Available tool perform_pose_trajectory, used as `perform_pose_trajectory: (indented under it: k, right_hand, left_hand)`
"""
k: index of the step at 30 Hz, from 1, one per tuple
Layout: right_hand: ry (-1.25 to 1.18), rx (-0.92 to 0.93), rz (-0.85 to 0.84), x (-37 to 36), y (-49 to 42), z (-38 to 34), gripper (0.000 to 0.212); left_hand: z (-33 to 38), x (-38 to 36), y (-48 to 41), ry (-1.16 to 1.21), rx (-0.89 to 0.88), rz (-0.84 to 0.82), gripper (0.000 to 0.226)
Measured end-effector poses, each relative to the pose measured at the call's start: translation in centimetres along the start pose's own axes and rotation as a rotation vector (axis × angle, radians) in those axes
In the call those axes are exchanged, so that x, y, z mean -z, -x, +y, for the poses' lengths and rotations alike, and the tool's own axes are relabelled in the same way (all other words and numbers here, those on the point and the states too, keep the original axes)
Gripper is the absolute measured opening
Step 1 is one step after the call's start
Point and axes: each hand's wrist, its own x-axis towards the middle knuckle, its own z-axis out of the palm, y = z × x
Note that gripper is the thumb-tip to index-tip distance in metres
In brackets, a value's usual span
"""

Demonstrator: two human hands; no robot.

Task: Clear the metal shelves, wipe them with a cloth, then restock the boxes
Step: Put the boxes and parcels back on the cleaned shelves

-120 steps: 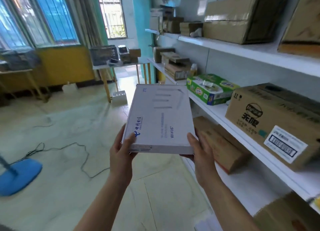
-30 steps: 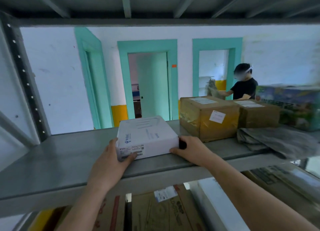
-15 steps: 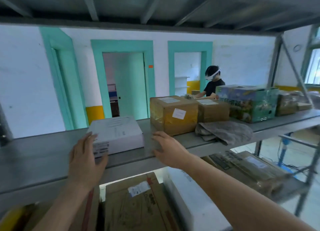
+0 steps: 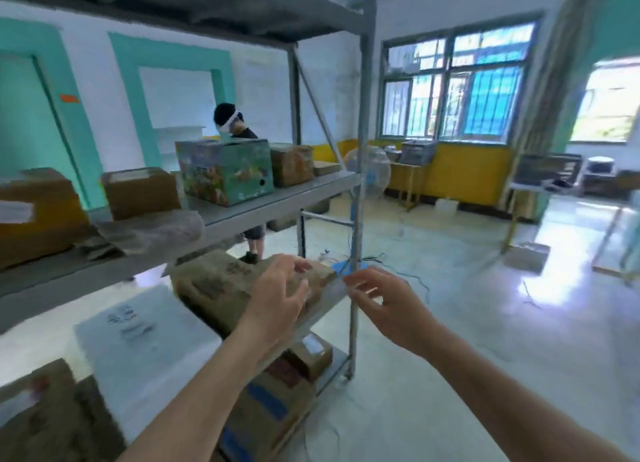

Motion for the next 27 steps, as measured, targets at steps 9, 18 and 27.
perform_pose_trajectory:
  k: [9, 18, 27]
  right_hand:
    - [0.001, -0.527, 0.314, 16.2, 17.7, 15.6, 0.012]
    - [-0.083, -0.971, 0.683, 23.5, 34.7, 26.8, 0.014]
    - [-0.241, -1.494, 1.015, 21.5, 46.6, 41.7, 0.014]
  left_hand:
    - [16.1, -29.2, 0.6, 0.333, -0.139, -0.447, 0.029]
    - [25.2, -49.2, 5.8, 0.458, -0.106, -0.942, 0.025]
    - [24.7, -72.5, 10.7, 0.436, 0.061, -1.504, 0.024]
